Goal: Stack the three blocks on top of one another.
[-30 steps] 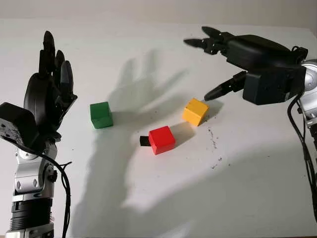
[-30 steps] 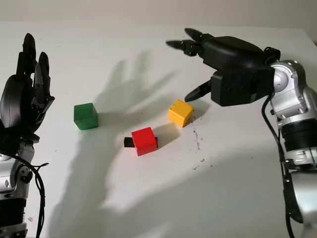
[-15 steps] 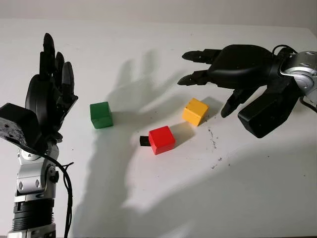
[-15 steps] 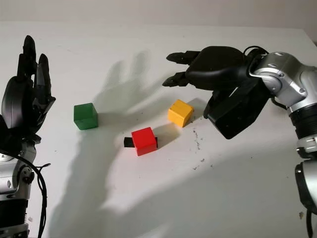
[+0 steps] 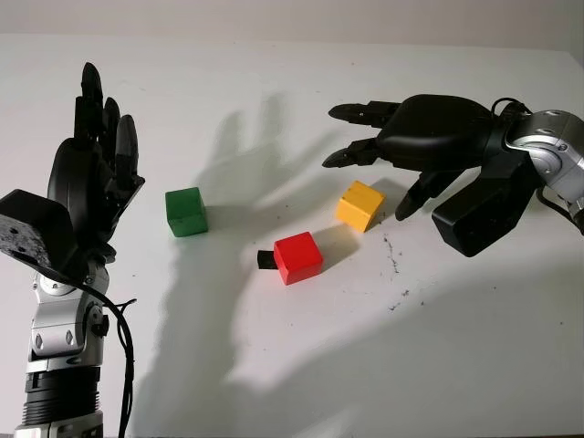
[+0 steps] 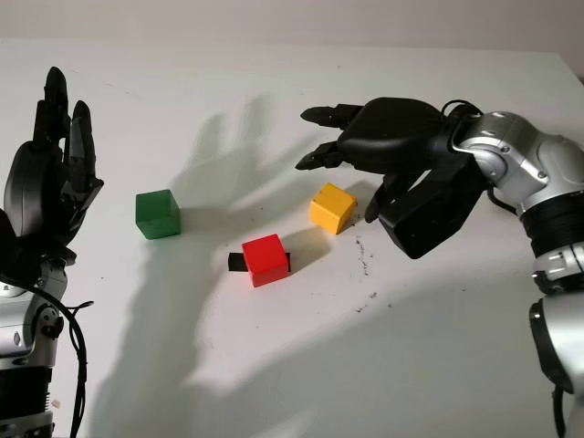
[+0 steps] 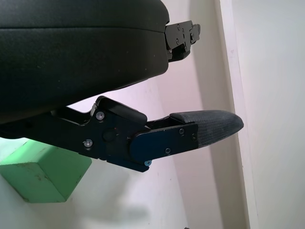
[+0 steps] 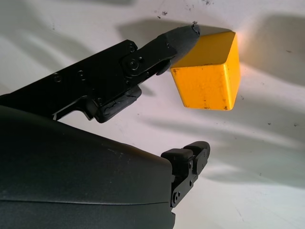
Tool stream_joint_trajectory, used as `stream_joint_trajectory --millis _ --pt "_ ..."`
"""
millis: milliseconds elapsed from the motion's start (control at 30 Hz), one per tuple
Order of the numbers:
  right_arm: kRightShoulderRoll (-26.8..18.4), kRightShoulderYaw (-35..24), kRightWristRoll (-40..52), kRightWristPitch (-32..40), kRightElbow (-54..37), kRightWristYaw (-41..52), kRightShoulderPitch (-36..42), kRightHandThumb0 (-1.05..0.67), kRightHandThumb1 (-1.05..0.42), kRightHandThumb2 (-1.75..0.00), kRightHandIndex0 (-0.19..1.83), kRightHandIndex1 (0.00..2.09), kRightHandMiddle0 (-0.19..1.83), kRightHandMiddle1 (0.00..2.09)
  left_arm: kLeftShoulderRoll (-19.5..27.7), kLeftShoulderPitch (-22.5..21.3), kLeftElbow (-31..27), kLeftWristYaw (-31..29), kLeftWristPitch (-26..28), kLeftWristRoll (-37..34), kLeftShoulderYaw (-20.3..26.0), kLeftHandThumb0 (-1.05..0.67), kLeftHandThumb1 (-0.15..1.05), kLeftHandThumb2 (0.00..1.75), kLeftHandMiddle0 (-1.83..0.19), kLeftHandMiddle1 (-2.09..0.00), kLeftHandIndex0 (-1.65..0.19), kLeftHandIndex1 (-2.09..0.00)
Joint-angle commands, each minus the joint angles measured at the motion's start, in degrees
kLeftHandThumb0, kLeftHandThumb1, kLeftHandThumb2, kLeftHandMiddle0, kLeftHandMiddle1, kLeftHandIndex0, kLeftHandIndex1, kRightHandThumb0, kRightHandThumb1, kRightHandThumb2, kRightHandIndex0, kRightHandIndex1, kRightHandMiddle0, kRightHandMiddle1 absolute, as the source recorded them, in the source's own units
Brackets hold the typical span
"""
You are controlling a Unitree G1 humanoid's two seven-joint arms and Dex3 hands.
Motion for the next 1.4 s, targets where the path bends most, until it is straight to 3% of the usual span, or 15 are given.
stream_joint_trajectory --millis 0,867,900,967,1033,1233,1367 --pt "0.03 0.46 -0.39 -0.09 0.67 -1.08 0.83 -0.64 -0.86 -0.07 -0.04 0.06 0.38 0.12 0.46 1.12 -1.31 -0.49 -0.39 0.68 -0.4 -0.74 1.05 0.6 0.16 -0.05 0.18 -0.04" --pt "2.33 3.72 -0.58 -4.07 9.52 -8.66 0.57 -0.57 -0.85 -0.06 0.1 0.08 0.72 0.29 0.86 2.28 -4.01 -0.34 2.11 2.6 -0.75 -0.74 1.05 0.6 0.16 -0.05 0.19 -0.04" --pt "2.37 3.72 -0.69 -4.3 9.74 -9.12 0.53 -0.57 -0.86 -0.06 0.11 0.08 0.72 0.35 0.83 2.35 -4.06 -0.34 2.06 2.63 -0.76 -0.74 1.05 0.6 0.16 -0.05 0.19 -0.04" --pt "2.45 3.67 -0.78 -4.7 10.2 -10.05 0.48 -0.56 -0.88 -0.05 0.15 0.06 0.58 0.74 0.74 2.4 -4.03 -0.34 1.95 2.58 -0.76 -0.73 1.05 0.59 0.16 -0.05 0.19 -0.04" --pt "2.43 3.68 -0.78 -4.9 10.44 -10.47 0.38 -0.52 -0.9 -0.06 0.18 0.06 0.51 0.99 0.72 2.42 -4.04 -0.36 2.08 2.59 -0.83 -0.73 1.05 0.59 0.16 -0.05 0.19 -0.04" --pt "1.93 3.93 -2.04 -5.25 10.16 -12.75 -0.3 -0.43 -0.91 -0.06 0.25 0.07 0.54 1.25 0.38 2.01 -3.51 0.18 1.97 3.32 -1.27 -0.75 1.05 0.56 0.15 -0.06 0.18 -0.04" --pt "1.34 3.94 -3.71 -4.63 9.34 -14.05 -1.37 -0.43 -0.9 -0.05 0.28 0.08 0.52 1.28 0.52 1.72 -3.36 -0.68 2.1 2.69 -1.34 -0.75 1.05 0.55 0.16 -0.05 0.19 -0.04"
